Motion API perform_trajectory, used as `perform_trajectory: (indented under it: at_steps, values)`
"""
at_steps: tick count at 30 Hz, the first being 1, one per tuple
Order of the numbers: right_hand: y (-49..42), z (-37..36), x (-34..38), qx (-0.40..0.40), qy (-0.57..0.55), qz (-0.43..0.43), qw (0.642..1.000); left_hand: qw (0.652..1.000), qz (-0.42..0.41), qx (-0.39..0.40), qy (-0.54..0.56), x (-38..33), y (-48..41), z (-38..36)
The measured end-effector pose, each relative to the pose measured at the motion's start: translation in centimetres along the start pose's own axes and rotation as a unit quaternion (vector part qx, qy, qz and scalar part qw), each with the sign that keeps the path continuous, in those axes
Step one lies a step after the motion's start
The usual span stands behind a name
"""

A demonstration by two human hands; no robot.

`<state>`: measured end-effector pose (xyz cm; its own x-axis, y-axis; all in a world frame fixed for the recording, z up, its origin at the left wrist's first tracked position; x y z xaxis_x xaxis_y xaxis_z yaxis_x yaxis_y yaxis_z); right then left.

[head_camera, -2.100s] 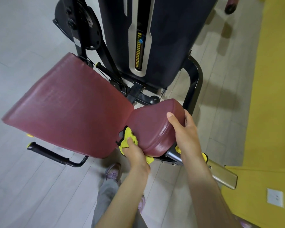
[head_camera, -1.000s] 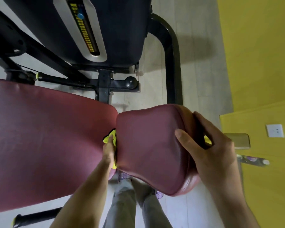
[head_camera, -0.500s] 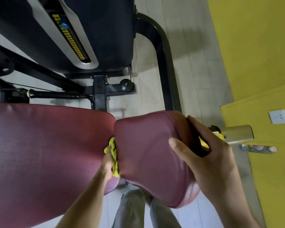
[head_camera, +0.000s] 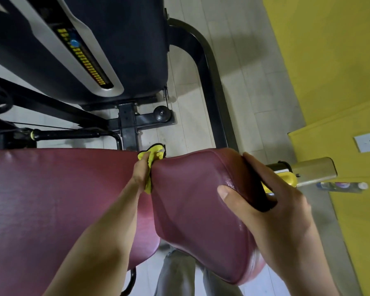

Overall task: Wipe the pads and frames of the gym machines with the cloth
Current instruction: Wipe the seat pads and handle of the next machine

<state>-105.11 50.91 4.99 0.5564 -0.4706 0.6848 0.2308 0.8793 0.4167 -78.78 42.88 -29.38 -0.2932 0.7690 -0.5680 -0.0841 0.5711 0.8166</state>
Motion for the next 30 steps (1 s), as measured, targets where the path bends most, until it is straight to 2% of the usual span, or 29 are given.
perform_trajectory:
  at_steps: [3,7,12,16,18,22,30]
  values:
    - [-0.1,0.1,0.2,0.004,0.003,-0.004,1.0,0.995,-0.031,0.016,-0.096,-2.5,2.6,-2.0]
    - [0.1,0.1,0.5,0.005,0.005,-0.007,1.0,0.988,-0.071,0.016,-0.135,-3.7,5.6,-2.8]
    - [0.1,0.2,0.5,0.012,0.004,-0.007,1.0,0.974,-0.159,0.061,-0.151,-5.8,11.1,-5.8]
    - [0.0,0.3,0.5,0.028,0.016,-0.009,0.999,0.948,-0.261,0.127,-0.134,-8.2,18.7,-10.4]
    - [0.0,0.3,0.5,0.031,0.018,-0.005,0.999,0.939,-0.295,0.125,-0.123,-8.6,20.1,-11.3]
    - [-0.1,0.3,0.4,0.033,0.016,0.001,0.999,0.947,-0.269,0.127,-0.125,-7.7,17.3,-10.0]
    - [-0.2,0.3,0.1,0.034,0.007,0.001,0.999,0.968,-0.156,0.035,-0.191,-4.6,7.2,-4.2]
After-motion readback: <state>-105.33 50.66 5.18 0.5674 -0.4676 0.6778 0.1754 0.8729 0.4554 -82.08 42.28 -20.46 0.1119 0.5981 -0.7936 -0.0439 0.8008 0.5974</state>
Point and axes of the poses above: each hand's wrist, its own y-axis away from the middle knuckle, its own z-axis out of the back of the hand, x = y × z, the point moved 2 cm from there along -y, towards the middle knuckle, and after that the axes turned 3 degrees about x, right-handed, at the moved point
